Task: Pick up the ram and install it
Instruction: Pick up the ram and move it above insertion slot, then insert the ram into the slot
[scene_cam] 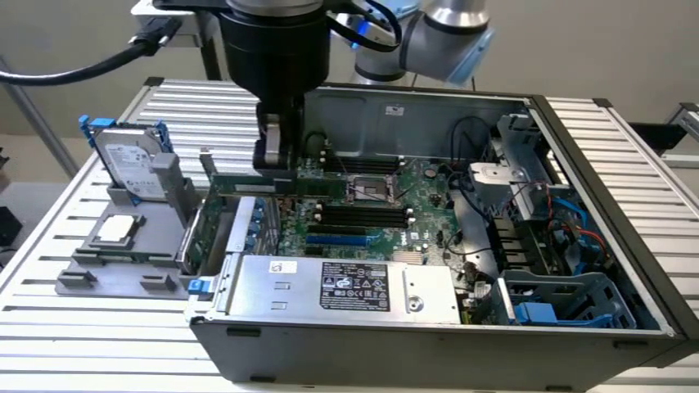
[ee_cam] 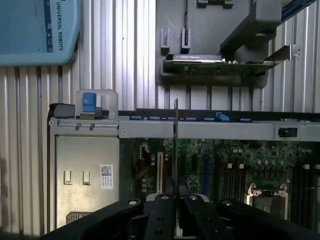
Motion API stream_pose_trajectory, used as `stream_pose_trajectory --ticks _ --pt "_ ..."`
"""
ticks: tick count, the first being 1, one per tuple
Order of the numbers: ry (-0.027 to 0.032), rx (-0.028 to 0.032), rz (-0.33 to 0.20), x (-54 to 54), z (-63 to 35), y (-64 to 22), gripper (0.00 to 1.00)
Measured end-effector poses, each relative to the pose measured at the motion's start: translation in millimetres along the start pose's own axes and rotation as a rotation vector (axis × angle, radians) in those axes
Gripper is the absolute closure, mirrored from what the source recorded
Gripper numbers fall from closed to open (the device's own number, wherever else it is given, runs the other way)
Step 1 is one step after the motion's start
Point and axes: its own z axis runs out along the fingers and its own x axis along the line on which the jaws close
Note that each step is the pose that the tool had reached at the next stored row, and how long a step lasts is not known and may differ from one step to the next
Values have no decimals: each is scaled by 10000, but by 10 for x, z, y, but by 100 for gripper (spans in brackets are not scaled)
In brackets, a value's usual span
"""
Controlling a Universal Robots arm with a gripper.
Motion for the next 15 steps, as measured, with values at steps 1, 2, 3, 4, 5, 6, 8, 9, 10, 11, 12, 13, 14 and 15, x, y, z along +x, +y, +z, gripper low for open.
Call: stream_pose_trajectory --ticks 1,2,3,4,5,6,8,9,10,11,12,13,14,15 --pt "-1 0 -1 0 -1 -45 100" --pt "0 0 -1 -1 -2 -90 100" --pt "-1 0 -1 -1 -3 -135 100" --pt "-1 0 0 -1 -4 -180 100" --pt "-1 0 -1 -2 -5 -225 100" --pt "-1 0 -1 -2 -6 -274 100" --pt "-2 0 0 -3 -8 -362 100" --pt "-1 0 -1 -3 -10 -409 100" --pt "-2 0 -1 -4 -9 -453 100" --pt "-1 0 -1 -4 -6 -499 100" --pt "-2 0 -1 -6 -1 -544 100" --pt "-1 0 -1 -10 5 -590 100" --pt "-2 0 -1 -17 15 -635 100" --pt "-2 0 0 -32 29 -680 100"
